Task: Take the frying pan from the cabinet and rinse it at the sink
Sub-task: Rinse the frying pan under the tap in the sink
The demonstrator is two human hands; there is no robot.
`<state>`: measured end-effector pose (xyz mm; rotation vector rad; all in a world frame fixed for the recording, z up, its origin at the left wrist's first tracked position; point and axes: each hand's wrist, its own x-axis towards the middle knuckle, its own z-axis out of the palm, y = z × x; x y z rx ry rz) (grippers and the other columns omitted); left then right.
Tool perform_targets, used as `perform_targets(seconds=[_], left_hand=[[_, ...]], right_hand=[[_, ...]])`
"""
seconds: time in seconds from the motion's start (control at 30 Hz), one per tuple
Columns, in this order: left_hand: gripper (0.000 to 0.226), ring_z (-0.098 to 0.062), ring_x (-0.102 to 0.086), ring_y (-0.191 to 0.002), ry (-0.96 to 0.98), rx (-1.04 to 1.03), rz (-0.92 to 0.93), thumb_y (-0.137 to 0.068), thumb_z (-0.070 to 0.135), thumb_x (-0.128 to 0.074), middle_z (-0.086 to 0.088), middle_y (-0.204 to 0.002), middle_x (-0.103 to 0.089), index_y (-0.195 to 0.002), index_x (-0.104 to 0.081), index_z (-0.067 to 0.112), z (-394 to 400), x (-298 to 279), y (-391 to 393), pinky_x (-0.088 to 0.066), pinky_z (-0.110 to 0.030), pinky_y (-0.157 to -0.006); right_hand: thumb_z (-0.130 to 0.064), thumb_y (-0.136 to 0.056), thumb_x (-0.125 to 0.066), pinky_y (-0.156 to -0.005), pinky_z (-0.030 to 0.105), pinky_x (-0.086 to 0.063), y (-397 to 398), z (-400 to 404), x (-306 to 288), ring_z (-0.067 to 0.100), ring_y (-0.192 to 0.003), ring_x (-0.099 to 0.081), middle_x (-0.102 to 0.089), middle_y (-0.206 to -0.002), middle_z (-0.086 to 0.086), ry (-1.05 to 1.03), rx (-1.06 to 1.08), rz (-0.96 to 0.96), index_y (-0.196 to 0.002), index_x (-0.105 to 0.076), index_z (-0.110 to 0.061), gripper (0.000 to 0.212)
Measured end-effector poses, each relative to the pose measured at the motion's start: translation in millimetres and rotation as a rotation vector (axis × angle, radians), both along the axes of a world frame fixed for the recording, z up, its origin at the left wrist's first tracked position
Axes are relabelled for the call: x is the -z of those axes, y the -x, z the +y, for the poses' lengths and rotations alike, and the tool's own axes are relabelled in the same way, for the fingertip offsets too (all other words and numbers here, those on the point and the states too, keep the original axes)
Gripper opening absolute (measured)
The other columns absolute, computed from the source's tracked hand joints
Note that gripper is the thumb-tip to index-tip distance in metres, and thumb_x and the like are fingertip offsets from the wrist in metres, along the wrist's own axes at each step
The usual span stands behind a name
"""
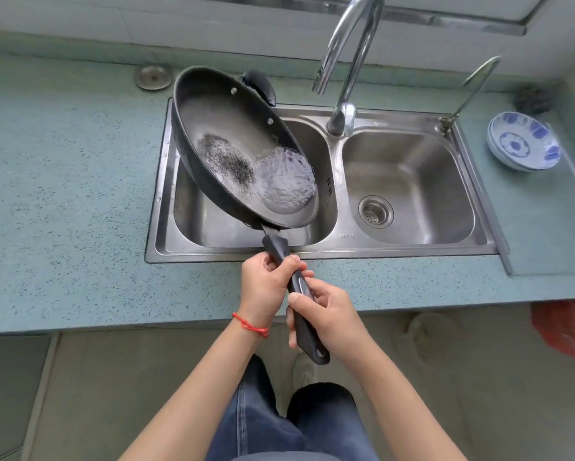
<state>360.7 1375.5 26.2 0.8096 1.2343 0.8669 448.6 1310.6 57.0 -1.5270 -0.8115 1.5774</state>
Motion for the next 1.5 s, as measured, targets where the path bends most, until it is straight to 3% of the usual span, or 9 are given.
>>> perform_targets(seconds=[0.13,0.23,0.37,0.5,0.73,0.87,1.2,1.33,1.5], left_hand=[[0.013,-0.011,-0.066,-0.048,-0.02,-0.006,0.025,-0.083,-0.001,-0.056,0.003,-0.047,-0.066,-0.07,-0.058,-0.005,-1.8,-1.1,-4.1,-0.052,-0.022,-0.048],[0.014,-0.01,-0.064,-0.044,0.018,-0.045,-0.018,-0.083,-0.003,-0.056,0.001,-0.045,-0.064,-0.07,-0.056,-0.005,-3.8,-6.4,-5.4,-0.049,-0.02,-0.042],[0.019,-0.011,-0.063,-0.042,0.125,-0.116,-0.076,-0.083,-0.001,-0.057,0.0,-0.042,-0.062,-0.064,-0.054,-0.001,-5.8,-6.1,-5.6,-0.051,-0.022,-0.041],[0.014,-0.012,-0.065,-0.046,0.134,-0.128,-0.097,-0.082,0.0,-0.06,-0.006,-0.054,-0.062,-0.068,-0.056,0.0,-15.4,-0.9,-5.6,-0.053,-0.022,-0.045],[0.007,-0.014,-0.069,-0.06,0.169,-0.147,-0.481,-0.085,0.005,-0.054,-0.001,-0.06,-0.068,-0.079,-0.057,0.004,-15.4,-7.4,-6.7,-0.056,-0.023,-0.06],[0.009,-0.014,-0.069,-0.062,0.148,-0.114,-0.574,-0.084,0.005,-0.051,-0.002,-0.062,-0.07,-0.079,-0.058,0.003,-12.8,-14.4,-7.6,-0.056,-0.023,-0.061],[0.008,-0.013,-0.065,-0.056,-0.048,-0.144,-0.323,-0.083,0.003,-0.059,0.001,-0.057,-0.066,-0.074,-0.058,0.004,-17.4,-25.2,-12.9,-0.053,-0.022,-0.055],[0.011,-0.013,-0.066,-0.056,-0.132,-0.173,-0.201,-0.081,0.003,-0.062,0.003,-0.056,-0.065,-0.071,-0.058,0.008,-19.5,-29.3,-14.4,-0.054,-0.025,-0.059],[0.01,-0.012,-0.066,-0.058,-0.198,-0.179,-0.074,-0.08,0.005,-0.065,0.004,-0.053,-0.066,-0.073,-0.057,0.007,-20.5,-27.5,-12.1,-0.054,-0.034,-0.065]], right_hand=[[-0.013,-0.086,-0.054,-0.037,0.019,-0.04,2.5,1.4,-1.7,0.019,-0.033,-0.053,-0.054,-0.053,0.004,0.077,0.086,-0.103,-0.083,-0.051,-0.013,0.004],[-0.016,-0.085,-0.054,-0.034,0.017,-0.033,11.3,2.2,-0.5,0.015,-0.027,-0.045,-0.048,-0.054,0.004,0.03,0.138,-0.193,-0.07,-0.05,-0.013,0.016],[-0.01,-0.081,-0.063,-0.032,0.016,-0.029,14.7,0.4,2.8,0.014,-0.025,-0.04,-0.04,-0.042,-0.001,-0.023,0.172,-0.114,-0.057,-0.047,-0.011,0.029],[-0.005,-0.079,-0.062,-0.033,0.016,-0.028,10.8,-9.9,10.5,0.012,-0.023,-0.039,-0.038,-0.04,0.002,-0.054,0.147,-0.063,-0.064,-0.048,-0.004,0.02],[-0.012,-0.074,-0.057,-0.035,0.017,-0.03,-0.4,-11.7,4.8,0.017,-0.027,-0.04,-0.044,-0.045,0.006,-0.161,0.114,0.045,-0.059,-0.062,-0.025,0.02],[-0.012,-0.074,-0.057,-0.035,0.016,-0.03,-5.6,-12.5,-1.5,0.016,-0.028,-0.04,-0.043,-0.048,0.009,-0.19,0.095,0.089,-0.067,-0.058,-0.013,0.007],[-0.022,-0.074,-0.06,-0.033,0.021,-0.031,-23.2,-13.7,-5.7,0.026,-0.041,-0.04,-0.05,-0.05,0.01,-0.164,-0.058,0.095,-0.083,-0.051,0.008,0.032],[-0.009,-0.086,-0.055,-0.038,0.025,-0.045,-29.0,-13.8,-16.0,0.021,-0.037,-0.048,-0.058,-0.051,-0.002,-0.177,-0.114,0.029,-0.084,-0.057,-0.002,0.007],[-0.013,-0.089,-0.048,-0.036,0.023,-0.04,-13.3,-17.4,-15.3,0.012,-0.037,-0.044,-0.054,-0.055,-0.003,-0.193,-0.038,-0.114,-0.076,-0.055,-0.011,0.015]])
